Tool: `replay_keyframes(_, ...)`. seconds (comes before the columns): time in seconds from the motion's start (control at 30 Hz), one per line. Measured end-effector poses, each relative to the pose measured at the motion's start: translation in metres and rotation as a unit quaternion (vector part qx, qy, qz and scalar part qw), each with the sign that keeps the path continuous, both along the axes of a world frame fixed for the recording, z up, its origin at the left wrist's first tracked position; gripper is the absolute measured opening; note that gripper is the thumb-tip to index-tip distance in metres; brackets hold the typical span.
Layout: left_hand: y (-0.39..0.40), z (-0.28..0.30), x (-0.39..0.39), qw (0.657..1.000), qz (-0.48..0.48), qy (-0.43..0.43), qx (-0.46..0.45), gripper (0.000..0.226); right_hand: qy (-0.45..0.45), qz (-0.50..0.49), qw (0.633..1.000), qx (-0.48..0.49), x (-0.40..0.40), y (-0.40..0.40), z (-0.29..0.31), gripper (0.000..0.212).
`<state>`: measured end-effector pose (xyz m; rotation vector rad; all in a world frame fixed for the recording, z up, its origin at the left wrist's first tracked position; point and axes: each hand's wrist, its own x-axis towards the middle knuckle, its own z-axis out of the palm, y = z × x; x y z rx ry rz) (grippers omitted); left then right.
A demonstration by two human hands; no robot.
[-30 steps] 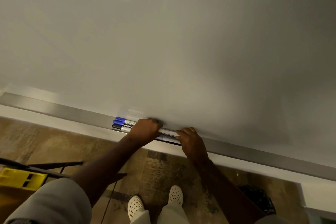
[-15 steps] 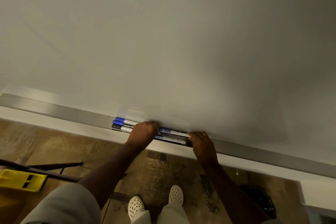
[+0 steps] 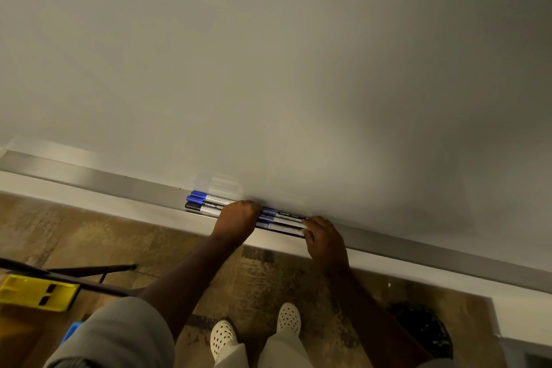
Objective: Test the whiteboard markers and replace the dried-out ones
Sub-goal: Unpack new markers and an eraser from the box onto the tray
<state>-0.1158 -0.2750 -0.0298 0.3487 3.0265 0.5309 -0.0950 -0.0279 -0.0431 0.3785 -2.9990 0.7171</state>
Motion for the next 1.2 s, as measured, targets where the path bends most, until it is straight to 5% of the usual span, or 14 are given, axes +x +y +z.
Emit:
replay_keyframes(0.3, 0.007, 0.004, -0.007, 0.994, 0.078, -0.028, 0.066, 0.021, -0.002, -0.127, 0.987, -0.098, 0.000, -0.001, 0.007, 0.024)
replay_keyframes(0.9, 0.008, 0.011, -0.002, 0.991, 0.112, -0.048, 0.056, 0.022, -0.041, -0.151, 0.979, -0.131, 0.000, -0.021, 0.007, 0.026)
replay_keyframes(1.2, 0.004, 0.022, 0.000, 0.989, 0.123, -0.020, 0.081, 0.018, 0.000, -0.081, 0.992, -0.100, -0.003, -0.022, 0.020, 0.024)
